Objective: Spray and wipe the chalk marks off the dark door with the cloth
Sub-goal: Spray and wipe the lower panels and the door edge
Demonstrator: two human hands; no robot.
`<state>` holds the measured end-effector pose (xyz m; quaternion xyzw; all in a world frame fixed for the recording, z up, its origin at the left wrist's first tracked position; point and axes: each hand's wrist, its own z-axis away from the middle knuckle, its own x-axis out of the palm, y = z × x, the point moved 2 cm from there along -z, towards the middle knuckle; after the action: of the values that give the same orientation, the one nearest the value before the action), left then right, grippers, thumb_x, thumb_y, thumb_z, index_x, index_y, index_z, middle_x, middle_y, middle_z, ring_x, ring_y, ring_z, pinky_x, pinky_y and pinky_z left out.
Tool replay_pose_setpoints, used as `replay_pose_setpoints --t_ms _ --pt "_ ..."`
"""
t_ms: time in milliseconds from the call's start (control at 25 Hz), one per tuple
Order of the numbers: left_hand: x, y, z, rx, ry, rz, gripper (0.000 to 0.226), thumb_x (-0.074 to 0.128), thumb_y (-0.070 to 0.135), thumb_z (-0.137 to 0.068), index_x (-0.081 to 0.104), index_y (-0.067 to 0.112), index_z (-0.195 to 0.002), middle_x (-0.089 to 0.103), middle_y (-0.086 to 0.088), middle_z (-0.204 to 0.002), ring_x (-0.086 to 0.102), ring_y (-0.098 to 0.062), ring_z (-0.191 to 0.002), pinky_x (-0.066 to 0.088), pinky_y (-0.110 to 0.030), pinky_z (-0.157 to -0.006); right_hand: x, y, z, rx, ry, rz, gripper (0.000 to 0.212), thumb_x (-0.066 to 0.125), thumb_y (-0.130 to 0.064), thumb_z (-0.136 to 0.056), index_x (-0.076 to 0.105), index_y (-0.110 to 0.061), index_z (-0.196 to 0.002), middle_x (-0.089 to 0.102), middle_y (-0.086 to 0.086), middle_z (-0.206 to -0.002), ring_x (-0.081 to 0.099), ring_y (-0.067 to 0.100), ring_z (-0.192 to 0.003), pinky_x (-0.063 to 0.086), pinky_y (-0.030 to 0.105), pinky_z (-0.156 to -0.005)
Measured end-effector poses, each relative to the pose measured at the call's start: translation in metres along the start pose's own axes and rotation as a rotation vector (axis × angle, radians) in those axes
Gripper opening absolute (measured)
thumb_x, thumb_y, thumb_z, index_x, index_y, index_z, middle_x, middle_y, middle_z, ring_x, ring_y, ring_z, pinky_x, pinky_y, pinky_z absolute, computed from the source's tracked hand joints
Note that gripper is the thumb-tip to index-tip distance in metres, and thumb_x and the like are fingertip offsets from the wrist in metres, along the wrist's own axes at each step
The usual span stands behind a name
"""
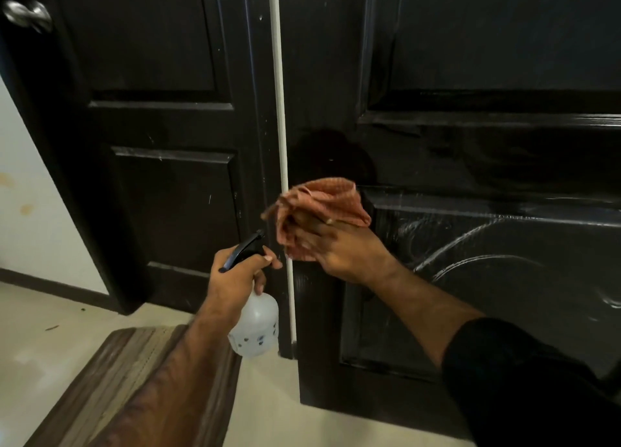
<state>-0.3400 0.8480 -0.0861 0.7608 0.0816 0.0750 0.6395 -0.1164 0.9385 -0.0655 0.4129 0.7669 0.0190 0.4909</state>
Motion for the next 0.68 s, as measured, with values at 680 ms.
replay_pose_setpoints --t_ms 680 --pt "0.032 0.088 -0.010 0.095 -0.098 0.072 0.012 0.064 0.008 -0.100 0.073 0.000 -0.104 0.077 -0.025 -0.101 0.051 -0.018 -0.053 0.047 -0.027 -0.053 -0.105 0.092 0.012 0.329 0.308 0.245 0.039 0.055 -0.025 -0.106 0.066 -0.014 -0.142 0.063 0.016 -0.145 0.058 0.044 -0.130 0.054 0.058 -0.097"
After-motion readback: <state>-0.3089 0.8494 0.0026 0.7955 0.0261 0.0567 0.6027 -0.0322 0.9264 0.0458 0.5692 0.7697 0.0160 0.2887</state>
